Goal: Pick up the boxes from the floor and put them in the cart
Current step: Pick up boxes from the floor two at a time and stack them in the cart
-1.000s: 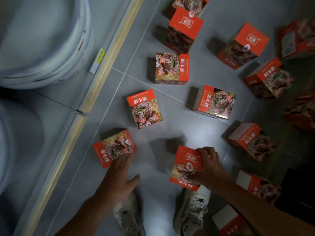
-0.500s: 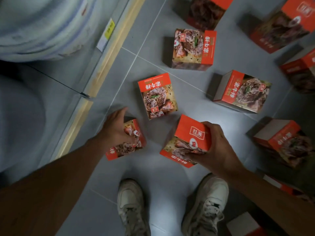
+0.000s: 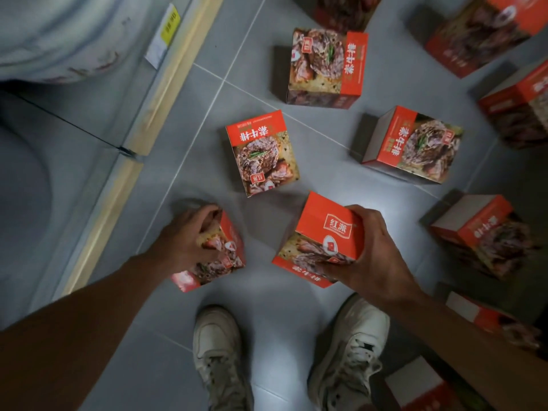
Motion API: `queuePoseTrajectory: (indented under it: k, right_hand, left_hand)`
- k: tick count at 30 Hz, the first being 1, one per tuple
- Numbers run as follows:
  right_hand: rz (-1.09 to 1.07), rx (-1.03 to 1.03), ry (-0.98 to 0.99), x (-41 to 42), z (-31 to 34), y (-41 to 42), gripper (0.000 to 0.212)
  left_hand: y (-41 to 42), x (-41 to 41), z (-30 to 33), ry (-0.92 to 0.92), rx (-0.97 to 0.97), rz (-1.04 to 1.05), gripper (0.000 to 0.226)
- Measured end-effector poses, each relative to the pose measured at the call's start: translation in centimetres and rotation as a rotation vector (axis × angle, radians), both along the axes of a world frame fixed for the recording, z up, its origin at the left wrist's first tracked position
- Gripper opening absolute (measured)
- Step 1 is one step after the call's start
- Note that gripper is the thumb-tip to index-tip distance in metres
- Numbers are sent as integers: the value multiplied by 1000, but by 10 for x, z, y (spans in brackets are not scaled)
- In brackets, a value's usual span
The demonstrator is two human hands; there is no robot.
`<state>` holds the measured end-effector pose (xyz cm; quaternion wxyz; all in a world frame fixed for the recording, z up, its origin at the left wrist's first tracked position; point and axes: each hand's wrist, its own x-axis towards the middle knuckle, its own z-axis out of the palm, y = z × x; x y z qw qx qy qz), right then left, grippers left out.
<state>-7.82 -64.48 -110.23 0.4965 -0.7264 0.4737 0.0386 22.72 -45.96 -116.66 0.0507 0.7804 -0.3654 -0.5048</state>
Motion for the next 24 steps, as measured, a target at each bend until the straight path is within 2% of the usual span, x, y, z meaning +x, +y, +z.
queuePoseTrajectory:
  k: [4, 6, 9, 12, 16, 19, 24]
  right_hand:
    - [24, -11, 26, -4, 37, 2, 99]
    - [22, -18, 35, -1, 61, 2, 101]
    - [26, -54, 43, 3, 102, 3, 103]
    - [17, -91, 35, 15, 159, -7, 106]
    - [-15, -131, 23, 29, 264, -17, 109]
    - [-37, -157, 22, 25, 358, -14, 109]
    - [-103, -320, -79, 33, 518, -33, 102]
  left_hand:
    - [12, -18, 44, -173, -77, -129, 116]
    - [13, -27, 74, -201, -116, -85, 118]
    - [11, -31, 120, -189, -208, 34, 109]
    - [-2, -28, 176, -91, -329, 99, 94]
    - [-20, -26, 285, -81, -408, 149, 92]
    - [-21, -34, 382, -35, -460, 265, 97]
    - [-58, -21, 547, -115, -572, 299, 111]
